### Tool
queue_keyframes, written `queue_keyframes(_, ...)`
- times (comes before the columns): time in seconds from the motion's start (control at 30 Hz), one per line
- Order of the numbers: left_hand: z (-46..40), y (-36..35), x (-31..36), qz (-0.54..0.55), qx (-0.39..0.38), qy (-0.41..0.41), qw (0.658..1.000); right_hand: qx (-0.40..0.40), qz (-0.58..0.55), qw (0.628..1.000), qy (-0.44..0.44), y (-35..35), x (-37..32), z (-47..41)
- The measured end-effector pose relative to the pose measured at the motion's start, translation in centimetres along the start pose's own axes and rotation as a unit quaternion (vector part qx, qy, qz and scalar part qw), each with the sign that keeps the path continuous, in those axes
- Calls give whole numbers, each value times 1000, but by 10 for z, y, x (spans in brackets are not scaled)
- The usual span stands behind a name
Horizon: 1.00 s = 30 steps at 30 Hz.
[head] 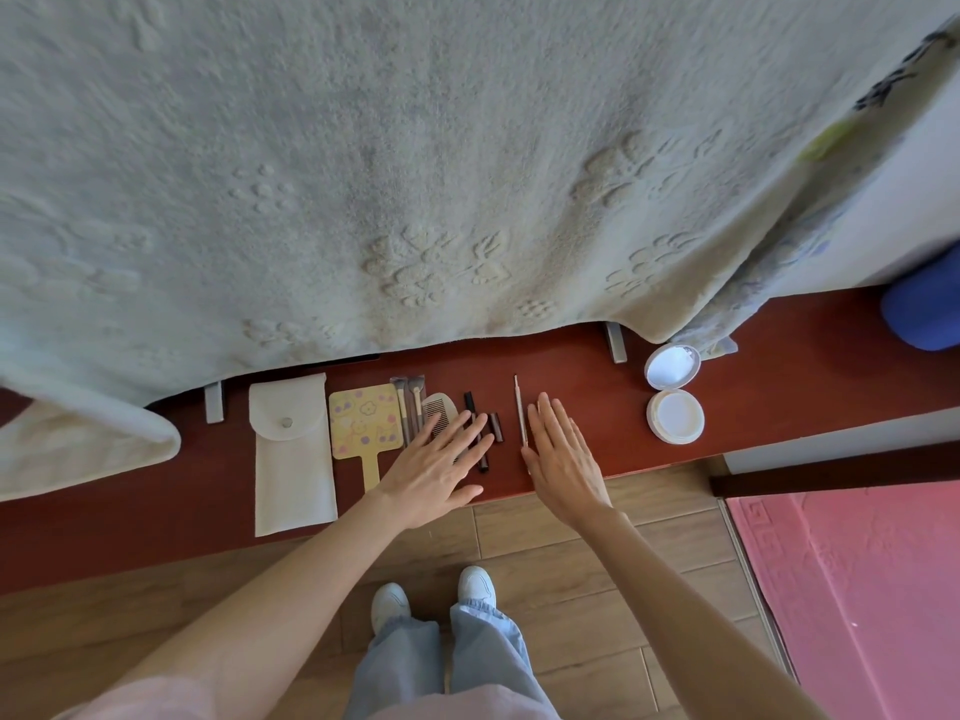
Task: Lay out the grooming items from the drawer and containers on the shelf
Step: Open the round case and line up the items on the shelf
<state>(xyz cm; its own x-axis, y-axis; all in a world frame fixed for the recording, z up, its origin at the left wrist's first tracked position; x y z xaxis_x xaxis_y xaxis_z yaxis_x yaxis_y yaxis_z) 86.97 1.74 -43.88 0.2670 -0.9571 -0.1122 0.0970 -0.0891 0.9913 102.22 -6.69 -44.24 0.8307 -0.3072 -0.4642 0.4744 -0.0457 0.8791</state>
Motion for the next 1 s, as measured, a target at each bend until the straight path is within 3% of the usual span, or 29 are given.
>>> queue_keyframes(0.33, -32, 18, 14, 14, 24, 49, 998, 71, 62, 991, -99, 60, 80, 14)
queue_keyframes(0.7, -60, 11, 44, 25, 18, 117, 993, 79, 16, 979, -187, 79, 147, 24)
queue_keyframes(1.0, -58, 8, 45, 14, 23, 132, 991, 82, -20, 992, -98, 64, 119, 12)
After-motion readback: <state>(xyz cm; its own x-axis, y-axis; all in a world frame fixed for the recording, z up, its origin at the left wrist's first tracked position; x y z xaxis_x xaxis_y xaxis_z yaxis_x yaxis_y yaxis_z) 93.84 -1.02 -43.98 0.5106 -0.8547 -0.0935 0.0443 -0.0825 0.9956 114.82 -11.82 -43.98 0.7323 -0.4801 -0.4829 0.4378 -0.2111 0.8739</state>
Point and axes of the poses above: each hand's wrist, its own z-axis away from the middle knuckle, its own y-axis out of the back of the hand, x = y × z, the point moved 6 cm from there along -z, towards the middle knuckle, and after that the axes turned 13 degrees about -z, right-handed, at the moved point
